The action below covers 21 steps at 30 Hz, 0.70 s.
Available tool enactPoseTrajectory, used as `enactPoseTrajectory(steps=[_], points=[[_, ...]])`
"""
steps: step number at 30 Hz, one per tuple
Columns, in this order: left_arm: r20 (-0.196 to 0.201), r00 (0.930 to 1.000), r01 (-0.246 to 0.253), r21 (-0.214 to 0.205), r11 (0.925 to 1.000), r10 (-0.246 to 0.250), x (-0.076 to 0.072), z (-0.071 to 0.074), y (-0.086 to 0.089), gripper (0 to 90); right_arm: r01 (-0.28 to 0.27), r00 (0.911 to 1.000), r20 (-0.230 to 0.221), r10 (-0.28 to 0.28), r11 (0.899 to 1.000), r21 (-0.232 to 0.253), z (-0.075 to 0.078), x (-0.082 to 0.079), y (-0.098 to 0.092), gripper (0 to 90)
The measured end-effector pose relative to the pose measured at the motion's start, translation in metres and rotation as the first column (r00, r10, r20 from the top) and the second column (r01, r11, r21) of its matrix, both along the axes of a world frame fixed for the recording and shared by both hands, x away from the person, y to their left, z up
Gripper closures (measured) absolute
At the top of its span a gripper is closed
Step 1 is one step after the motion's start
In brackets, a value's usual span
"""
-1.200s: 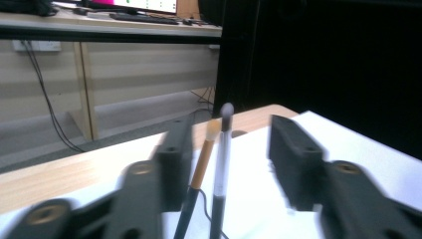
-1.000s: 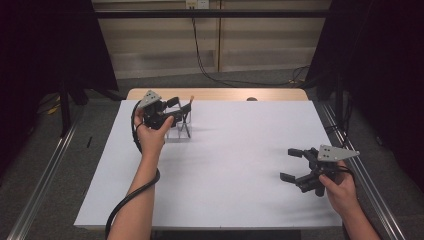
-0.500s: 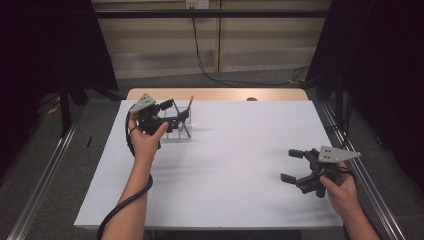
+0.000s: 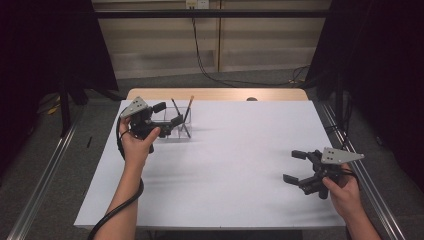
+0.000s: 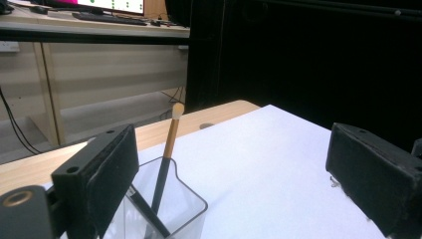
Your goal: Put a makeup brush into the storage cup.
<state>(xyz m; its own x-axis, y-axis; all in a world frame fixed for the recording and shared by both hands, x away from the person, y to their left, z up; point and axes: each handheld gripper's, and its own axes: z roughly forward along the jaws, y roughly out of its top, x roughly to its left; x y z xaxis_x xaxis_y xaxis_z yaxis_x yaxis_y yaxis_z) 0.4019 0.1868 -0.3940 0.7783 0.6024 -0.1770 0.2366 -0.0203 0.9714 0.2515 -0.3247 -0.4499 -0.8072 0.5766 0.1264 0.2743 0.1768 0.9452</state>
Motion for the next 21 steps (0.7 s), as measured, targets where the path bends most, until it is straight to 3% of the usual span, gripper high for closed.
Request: enactPoseTrajectory(steps=[8,14,21], points=[[0.009,0.9994,0.032,0.032,0.9990,-0.032,-0.010,-0.003,0.010,5.0,0.003,1.0000,0.004,-0.003,1.000,-0.006,0.000,-0.002,0.000,4.1],[0.007,0.9987,0.051,0.008,0.9986,-0.052,-0.017,-0.007,0.017,4.0,0.001,1.0000,0.007,-0.001,1.000,-0.019,-0.001,-0.003,0.001,4.1],[0.000,0.9961,0.089,0.026,0.9957,-0.089,-0.027,-0.015,0.025,2.1,0.001,0.9999,0.012,-0.001,1.000,-0.027,0.000,-0.005,0.002,4.1]])
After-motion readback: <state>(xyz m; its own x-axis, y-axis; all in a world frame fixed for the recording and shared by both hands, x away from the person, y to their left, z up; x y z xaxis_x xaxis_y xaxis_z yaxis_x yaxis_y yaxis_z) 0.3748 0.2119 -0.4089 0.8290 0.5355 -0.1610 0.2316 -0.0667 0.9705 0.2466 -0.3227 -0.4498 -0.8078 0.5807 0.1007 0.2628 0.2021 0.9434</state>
